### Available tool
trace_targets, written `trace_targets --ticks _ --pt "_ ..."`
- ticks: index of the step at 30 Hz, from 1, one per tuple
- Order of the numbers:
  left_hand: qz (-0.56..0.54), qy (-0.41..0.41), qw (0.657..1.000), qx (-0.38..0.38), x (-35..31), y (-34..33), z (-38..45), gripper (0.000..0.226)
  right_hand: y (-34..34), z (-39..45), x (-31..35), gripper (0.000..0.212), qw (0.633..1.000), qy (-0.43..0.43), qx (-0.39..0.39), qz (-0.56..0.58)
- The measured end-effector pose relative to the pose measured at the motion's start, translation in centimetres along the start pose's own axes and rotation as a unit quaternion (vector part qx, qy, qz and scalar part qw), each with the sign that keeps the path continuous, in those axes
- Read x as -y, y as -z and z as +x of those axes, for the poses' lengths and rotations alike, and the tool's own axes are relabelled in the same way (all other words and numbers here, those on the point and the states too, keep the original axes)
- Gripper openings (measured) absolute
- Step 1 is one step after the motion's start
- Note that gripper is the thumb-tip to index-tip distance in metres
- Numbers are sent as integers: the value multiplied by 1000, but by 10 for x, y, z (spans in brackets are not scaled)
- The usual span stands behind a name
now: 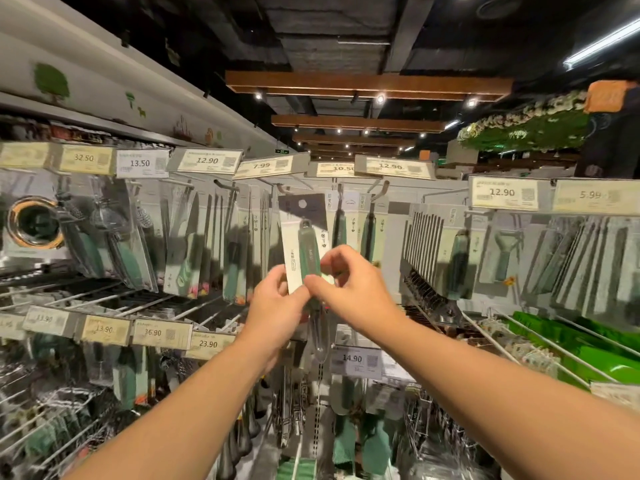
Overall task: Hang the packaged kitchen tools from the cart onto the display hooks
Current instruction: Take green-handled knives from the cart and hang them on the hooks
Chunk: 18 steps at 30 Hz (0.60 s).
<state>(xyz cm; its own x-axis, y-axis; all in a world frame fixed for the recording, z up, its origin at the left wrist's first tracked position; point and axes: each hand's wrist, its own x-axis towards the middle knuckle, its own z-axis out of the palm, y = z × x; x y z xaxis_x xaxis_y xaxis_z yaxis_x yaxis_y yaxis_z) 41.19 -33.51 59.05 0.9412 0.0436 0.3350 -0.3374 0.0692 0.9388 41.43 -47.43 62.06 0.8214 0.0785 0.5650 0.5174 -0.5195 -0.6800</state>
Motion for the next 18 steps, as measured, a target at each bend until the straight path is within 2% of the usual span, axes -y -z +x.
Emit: trace_targets --ticks 4,9,12,14,18 --pt "67 -11 998 15 -1 -5 -13 40 6 -12 3 37 999 -33 -25 16" --pt "105 -36 992 58 -11 -9 -24 46 15 -18 4 33 996 -29 -72 -33" --pt "175 -39 983 38 -17 -4 -22 44 23 -19 5 32 992 -26 -112 -51" --pt "265 -67 962 12 -21 5 -19 39 29 -18 7 31 990 -30 -130 -52" --pt "449 -98 888 -12 -25 28 -13 35 38 -13 10 29 989 -42 -137 -42"
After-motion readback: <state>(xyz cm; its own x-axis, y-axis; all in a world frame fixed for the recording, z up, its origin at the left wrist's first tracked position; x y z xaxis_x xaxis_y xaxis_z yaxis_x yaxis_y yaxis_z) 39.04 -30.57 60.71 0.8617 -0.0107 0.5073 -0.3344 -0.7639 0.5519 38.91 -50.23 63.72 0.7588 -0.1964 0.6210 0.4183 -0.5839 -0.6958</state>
